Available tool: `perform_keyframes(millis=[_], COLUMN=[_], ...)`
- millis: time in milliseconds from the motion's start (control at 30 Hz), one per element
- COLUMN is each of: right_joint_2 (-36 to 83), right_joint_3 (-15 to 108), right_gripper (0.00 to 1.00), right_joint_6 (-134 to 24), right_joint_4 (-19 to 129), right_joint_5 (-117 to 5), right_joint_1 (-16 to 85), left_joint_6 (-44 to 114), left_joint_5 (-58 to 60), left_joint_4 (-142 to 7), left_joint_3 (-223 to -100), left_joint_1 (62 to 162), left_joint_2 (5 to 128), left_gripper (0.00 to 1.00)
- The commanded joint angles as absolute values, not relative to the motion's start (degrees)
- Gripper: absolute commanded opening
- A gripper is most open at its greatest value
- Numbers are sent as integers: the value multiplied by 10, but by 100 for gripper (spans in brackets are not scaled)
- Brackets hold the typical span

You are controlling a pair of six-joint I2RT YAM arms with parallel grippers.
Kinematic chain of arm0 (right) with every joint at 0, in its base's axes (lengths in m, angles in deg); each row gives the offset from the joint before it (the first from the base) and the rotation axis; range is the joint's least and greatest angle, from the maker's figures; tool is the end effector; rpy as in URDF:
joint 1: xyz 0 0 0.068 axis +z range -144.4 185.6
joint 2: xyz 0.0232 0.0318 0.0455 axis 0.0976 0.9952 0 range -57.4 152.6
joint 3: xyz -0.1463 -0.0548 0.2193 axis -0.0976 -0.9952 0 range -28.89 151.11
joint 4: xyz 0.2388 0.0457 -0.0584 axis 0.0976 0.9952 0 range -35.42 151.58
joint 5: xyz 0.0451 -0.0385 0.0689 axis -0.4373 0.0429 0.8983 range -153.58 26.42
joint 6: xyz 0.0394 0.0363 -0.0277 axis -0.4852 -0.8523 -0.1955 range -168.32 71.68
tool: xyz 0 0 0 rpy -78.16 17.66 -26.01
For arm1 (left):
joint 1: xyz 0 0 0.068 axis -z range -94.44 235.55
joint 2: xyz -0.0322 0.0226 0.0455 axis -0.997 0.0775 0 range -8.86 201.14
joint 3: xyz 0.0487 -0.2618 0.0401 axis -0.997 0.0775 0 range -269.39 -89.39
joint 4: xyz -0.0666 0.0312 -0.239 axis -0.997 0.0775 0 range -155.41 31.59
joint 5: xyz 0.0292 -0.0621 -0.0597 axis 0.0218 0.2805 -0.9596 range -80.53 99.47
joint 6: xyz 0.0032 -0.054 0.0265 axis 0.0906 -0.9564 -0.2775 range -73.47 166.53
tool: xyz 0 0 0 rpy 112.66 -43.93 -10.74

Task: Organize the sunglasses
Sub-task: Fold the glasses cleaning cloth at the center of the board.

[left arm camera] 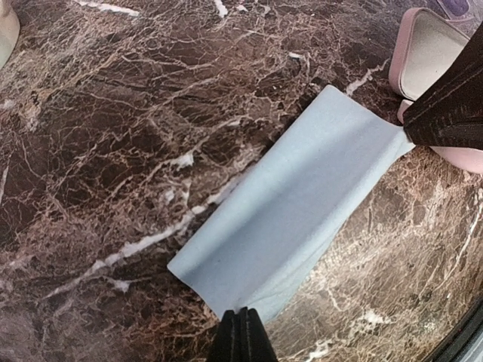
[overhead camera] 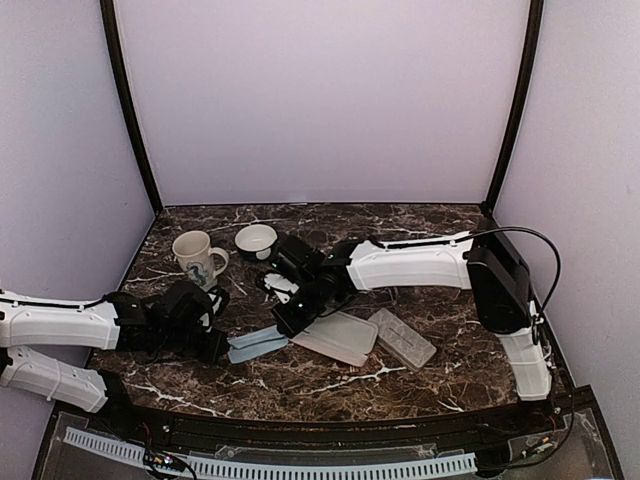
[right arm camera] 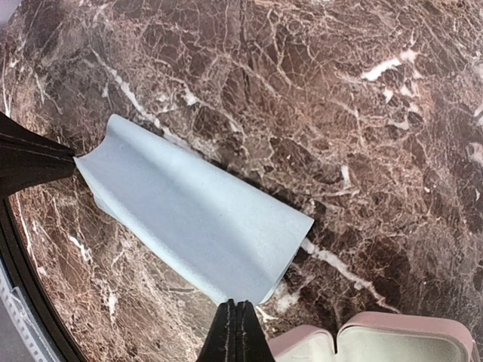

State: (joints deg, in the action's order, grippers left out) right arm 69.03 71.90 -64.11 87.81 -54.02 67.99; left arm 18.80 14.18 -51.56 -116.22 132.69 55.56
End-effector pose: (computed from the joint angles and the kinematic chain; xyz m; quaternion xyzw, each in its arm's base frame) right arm 0.2119 0.4211 0.1753 -0.4003 0.8728 0.2309 0.1569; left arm 0.1404 -0.1460 0.1612 0.1456 0.9319 -0.1697 0.2855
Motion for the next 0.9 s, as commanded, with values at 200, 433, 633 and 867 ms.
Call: perform_keyframes(millis=[200, 433, 633, 867], right_joint_2=[696, 712, 717, 710], right_joint_3=[729, 747, 753, 748], right_gripper=[0, 0, 0, 0], right_joint_6=[-655, -655, -655, -653], right_joint_4=[894, 899, 910, 919], right_joint_5=[-558, -557, -565, -572], right_joint_1=[698, 698, 698, 698], left_joint_6=[195, 192, 192, 186], left_joint_5=[127, 119, 108, 103], left_joint_4=[-529, -536, -541, -531], left_joint_3=[-1146, -1143, -1146, -1150], left_joint_1=[1329, 1333, 1338, 1350], left_joint_2=[558, 560, 570, 561], left_gripper=[0, 0, 0, 0])
